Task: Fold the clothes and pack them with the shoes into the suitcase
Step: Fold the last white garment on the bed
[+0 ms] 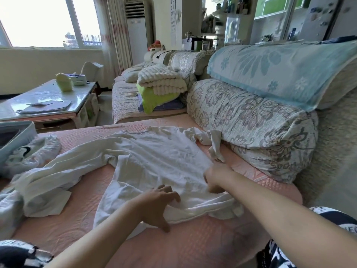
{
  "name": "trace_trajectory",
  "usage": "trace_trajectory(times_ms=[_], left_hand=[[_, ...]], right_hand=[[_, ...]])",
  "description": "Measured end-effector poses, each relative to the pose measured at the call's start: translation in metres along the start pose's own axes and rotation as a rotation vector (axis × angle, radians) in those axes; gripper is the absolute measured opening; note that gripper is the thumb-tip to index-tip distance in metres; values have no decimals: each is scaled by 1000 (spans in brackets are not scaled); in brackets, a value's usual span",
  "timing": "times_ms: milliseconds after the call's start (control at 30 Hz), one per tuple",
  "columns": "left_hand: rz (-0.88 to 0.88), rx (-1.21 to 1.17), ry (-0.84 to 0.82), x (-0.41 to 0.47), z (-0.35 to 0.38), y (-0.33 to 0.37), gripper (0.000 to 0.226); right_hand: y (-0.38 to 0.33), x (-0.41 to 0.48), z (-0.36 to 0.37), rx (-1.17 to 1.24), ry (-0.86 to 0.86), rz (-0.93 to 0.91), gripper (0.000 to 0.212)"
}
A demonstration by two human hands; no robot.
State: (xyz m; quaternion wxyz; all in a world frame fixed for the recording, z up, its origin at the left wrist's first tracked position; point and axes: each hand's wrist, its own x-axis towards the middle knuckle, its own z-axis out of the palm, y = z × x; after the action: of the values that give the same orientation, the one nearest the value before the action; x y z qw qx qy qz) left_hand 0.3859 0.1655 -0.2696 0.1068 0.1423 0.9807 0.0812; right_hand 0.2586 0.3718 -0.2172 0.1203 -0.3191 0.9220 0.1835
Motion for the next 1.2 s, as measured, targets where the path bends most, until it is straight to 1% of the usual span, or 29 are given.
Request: trace_trajectory(times_ms=[33, 100, 133, 167, 233, 267, 300, 333, 400, 433, 500, 533, 567, 600, 633, 700, 733, 767, 800, 833, 867, 933, 967, 1000, 1033, 1067, 1100, 1133, 1200], left_hand=[[-8, 87, -20, -7, -1, -6, 91], [-54, 193, -25, -26, -2, -13, 92], [-78, 210, -4, -36, -2, -17, 88], [-105, 222, 20, -47, 0, -24, 84], [-159, 235, 159, -68, 5, -39, 69], [-189, 220, 243, -77, 8, -46, 61], [-231, 165, 310, -86, 10, -54, 54], [-282, 84, 343, -94, 12, -59, 50], [-368, -58, 352, -108, 10, -65, 53], [-402, -78, 369, -113, 8, -70, 54], [-444, 8, 477, -120, 1, -80, 53], [-482, 7, 524, -125, -8, -84, 50], [-537, -49, 527, -130, -18, -86, 47], [-593, -116, 482, -136, -29, -87, 45], [-652, -159, 376, -143, -40, -88, 39], [-747, -140, 10, -157, -55, -90, 20], [-810, -141, -208, -162, -58, -88, 19], [-871, -120, -388, -165, -57, -87, 24], [-897, -88, -480, -167, -54, -88, 28], [-900, -67, -496, -167, -48, -91, 30], [-866, -43, -430, -165, -42, -95, 31], [-668, -32, -161, -158, -34, -95, 37], [-541, -101, -24, -155, -33, -91, 39], [-411, -196, 70, -150, -31, -84, 40], [-309, -277, 97, -146, -31, -74, 37], [-240, -321, 70, -142, -30, -62, 31], [-201, -335, 6, -137, -25, -50, 25], [-179, -299, -48, -132, -18, -42, 26], [-125, -113, -52, -127, 1, -34, 47]], right_hand=[[-10, 2, -3, 70, 52, -71, 28], [-32, 2, -5, 255, 53, -231, 26], [-44, 2, -4, 325, 17, -305, 32], [-56, 4, -3, 348, -16, -361, 43], [-79, 7, -4, 309, -48, -429, 63], [-88, 10, -5, 283, -39, -445, 67], [-95, 15, -6, 279, -21, -455, 64], [-100, 19, -8, 296, -3, -461, 54], [-105, 27, -14, 355, 37, -464, 26], [-107, 29, -17, 383, 53, -458, 14], [-108, 34, -24, 448, 64, -454, 11], [-109, 34, -29, 491, 85, -461, 14], [-111, 35, -35, 547, 125, -468, 16], [-114, 35, -41, 626, 174, -475, 17], [-117, 36, -46, 714, 212, -479, 16], [-125, 34, -53, 798, 226, -499, 11], [-129, 34, -52, 770, 215, -510, 8], [-133, 33, -50, 718, 210, -519, 5], [-136, 33, -46, 666, 219, -523, 3], [-139, 32, -43, 637, 242, -526, 4], [-140, 32, -42, 641, 265, -526, 8], [-140, 29, -43, 708, 233, -534, 18], [-140, 25, -44, 736, 161, -547, 21], [-140, 22, -44, 743, 60, -564, 23], [-142, 16, -41, 719, -43, -579, 24], [-143, 12, -37, 643, -105, -592, 26], [-143, 8, -31, 528, -116, -604, 34], [-142, 7, -25, 389, -83, -608, 46], [-139, 7, -15, 185, 14, -618, 64]])
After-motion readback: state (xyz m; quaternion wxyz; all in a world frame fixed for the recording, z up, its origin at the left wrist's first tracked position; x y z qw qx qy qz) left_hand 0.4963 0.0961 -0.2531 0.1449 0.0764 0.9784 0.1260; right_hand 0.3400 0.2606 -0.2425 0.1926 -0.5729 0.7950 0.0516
